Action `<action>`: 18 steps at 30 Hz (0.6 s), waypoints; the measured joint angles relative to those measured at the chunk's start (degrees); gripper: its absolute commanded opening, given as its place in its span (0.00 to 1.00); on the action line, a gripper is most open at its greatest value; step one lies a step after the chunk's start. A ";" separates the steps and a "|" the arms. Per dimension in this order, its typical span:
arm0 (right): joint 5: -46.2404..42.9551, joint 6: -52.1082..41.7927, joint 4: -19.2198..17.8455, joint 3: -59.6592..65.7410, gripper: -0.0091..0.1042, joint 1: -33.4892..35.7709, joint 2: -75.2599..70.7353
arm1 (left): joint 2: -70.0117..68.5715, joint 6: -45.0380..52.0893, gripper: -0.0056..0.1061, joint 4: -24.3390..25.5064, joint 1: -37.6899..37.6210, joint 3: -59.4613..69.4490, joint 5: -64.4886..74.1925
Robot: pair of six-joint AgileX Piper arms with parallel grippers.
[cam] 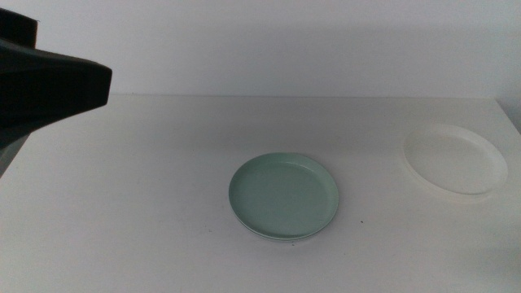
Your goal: Stack the three bowls on top of each other.
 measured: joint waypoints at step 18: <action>30.20 5.96 3.27 -33.10 0.75 0.00 32.03 | 0.00 0.00 0.89 0.00 0.00 0.00 0.01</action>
